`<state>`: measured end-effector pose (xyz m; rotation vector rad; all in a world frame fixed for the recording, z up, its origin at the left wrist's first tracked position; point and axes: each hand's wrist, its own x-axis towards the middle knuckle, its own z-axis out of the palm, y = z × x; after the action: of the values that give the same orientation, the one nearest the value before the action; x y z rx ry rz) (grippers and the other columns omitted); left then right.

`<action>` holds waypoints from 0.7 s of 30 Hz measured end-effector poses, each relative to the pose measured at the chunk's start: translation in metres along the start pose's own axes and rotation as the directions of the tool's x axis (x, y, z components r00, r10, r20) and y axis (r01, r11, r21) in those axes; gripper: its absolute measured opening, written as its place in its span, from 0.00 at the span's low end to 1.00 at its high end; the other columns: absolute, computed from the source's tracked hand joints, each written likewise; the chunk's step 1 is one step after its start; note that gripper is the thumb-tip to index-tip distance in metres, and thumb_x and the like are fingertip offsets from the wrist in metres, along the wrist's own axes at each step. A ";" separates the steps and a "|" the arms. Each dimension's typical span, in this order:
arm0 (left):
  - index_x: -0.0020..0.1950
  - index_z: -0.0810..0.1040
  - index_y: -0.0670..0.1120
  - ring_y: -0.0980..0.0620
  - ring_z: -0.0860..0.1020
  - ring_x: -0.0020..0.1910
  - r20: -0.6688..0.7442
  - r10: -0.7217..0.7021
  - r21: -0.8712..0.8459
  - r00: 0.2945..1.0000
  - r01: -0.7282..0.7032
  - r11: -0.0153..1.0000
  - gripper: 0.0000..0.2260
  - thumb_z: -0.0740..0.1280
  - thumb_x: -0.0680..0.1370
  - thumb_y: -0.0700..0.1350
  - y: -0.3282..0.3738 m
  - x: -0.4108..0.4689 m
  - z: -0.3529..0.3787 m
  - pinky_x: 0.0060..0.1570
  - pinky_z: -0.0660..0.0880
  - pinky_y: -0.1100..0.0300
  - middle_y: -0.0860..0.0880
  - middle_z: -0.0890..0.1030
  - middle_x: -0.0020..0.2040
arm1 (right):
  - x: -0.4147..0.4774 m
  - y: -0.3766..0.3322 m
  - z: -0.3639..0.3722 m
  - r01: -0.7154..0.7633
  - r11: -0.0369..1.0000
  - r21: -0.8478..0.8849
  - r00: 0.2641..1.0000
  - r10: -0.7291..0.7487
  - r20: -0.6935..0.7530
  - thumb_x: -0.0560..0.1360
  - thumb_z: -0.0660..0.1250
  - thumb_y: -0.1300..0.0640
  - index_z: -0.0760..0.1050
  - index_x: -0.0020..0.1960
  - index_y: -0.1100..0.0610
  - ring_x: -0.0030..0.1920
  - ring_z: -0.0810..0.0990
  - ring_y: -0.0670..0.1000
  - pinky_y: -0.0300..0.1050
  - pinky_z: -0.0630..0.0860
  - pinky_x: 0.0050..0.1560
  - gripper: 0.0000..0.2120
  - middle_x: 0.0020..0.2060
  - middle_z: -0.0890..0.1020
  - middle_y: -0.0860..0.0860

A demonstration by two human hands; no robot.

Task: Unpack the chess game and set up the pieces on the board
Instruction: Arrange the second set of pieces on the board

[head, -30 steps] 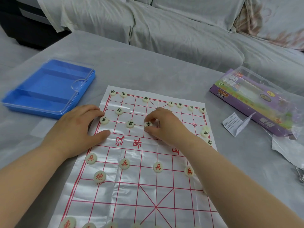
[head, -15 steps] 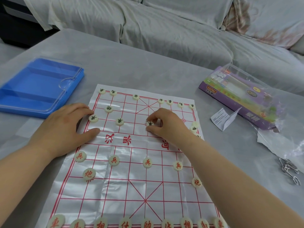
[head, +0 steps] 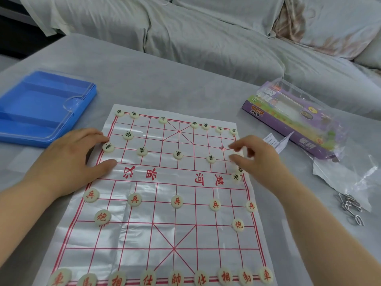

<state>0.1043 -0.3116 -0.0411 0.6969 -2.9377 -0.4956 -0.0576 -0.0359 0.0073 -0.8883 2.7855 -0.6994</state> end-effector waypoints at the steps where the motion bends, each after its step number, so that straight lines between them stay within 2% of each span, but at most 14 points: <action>1: 0.67 0.69 0.48 0.47 0.68 0.64 -0.001 0.002 0.000 1.000 -0.002 1.000 0.28 0.68 0.69 0.56 0.000 0.000 0.000 0.63 0.66 0.49 0.49 0.70 0.66 | -0.005 0.009 -0.004 -0.059 0.998 -0.016 0.998 0.059 0.009 0.73 0.66 0.58 0.75 0.55 0.53 0.35 0.67 0.39 0.29 0.64 0.35 0.10 0.38 0.69 0.38; 4: 0.67 0.69 0.48 0.47 0.67 0.64 0.002 -0.004 0.007 1.000 0.004 1.000 0.28 0.68 0.69 0.56 0.001 0.000 0.000 0.63 0.66 0.49 0.49 0.70 0.66 | -0.015 0.027 -0.004 -0.197 0.980 -0.014 0.979 0.198 0.058 0.73 0.67 0.55 0.74 0.55 0.53 0.34 0.66 0.42 0.31 0.62 0.34 0.11 0.41 0.72 0.44; 8: 0.66 0.70 0.48 0.46 0.68 0.63 -0.003 -0.007 0.004 1.000 0.007 1.000 0.28 0.69 0.69 0.55 0.000 0.000 0.001 0.62 0.66 0.48 0.49 0.70 0.66 | -0.014 0.032 0.007 -0.249 0.968 0.017 0.963 0.246 0.113 0.73 0.67 0.53 0.73 0.53 0.53 0.37 0.67 0.41 0.34 0.65 0.40 0.10 0.46 0.72 0.47; 13: 0.66 0.70 0.48 0.46 0.67 0.64 -0.005 -0.010 -0.002 1.000 0.010 1.000 0.28 0.69 0.69 0.55 0.000 0.001 0.002 0.63 0.66 0.47 0.48 0.70 0.66 | -0.008 0.034 0.009 -0.273 0.961 0.052 0.957 0.266 0.114 0.73 0.67 0.53 0.72 0.47 0.51 0.37 0.69 0.42 0.30 0.66 0.37 0.06 0.43 0.73 0.46; 17: 0.66 0.70 0.48 0.46 0.68 0.63 -0.015 -0.003 -0.002 1.000 0.003 1.000 0.28 0.69 0.69 0.55 0.000 0.001 0.002 0.62 0.67 0.47 0.49 0.70 0.65 | -0.006 0.034 0.010 -0.299 0.952 0.068 0.950 0.290 0.118 0.72 0.68 0.53 0.73 0.47 0.52 0.37 0.69 0.42 0.35 0.67 0.39 0.06 0.39 0.72 0.44; 21: 0.66 0.70 0.48 0.47 0.68 0.63 -0.008 -0.006 0.001 1.000 0.006 1.000 0.28 0.69 0.69 0.55 0.000 0.001 0.002 0.62 0.67 0.48 0.49 0.70 0.66 | -0.005 0.030 0.008 -0.312 0.949 0.044 0.942 0.304 0.140 0.72 0.68 0.53 0.72 0.46 0.52 0.36 0.69 0.42 0.31 0.67 0.37 0.06 0.39 0.73 0.45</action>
<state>0.1032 -0.3116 -0.0429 0.7063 -2.9294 -0.4913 -0.0666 -0.0146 -0.0142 -0.4506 2.6787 -0.6494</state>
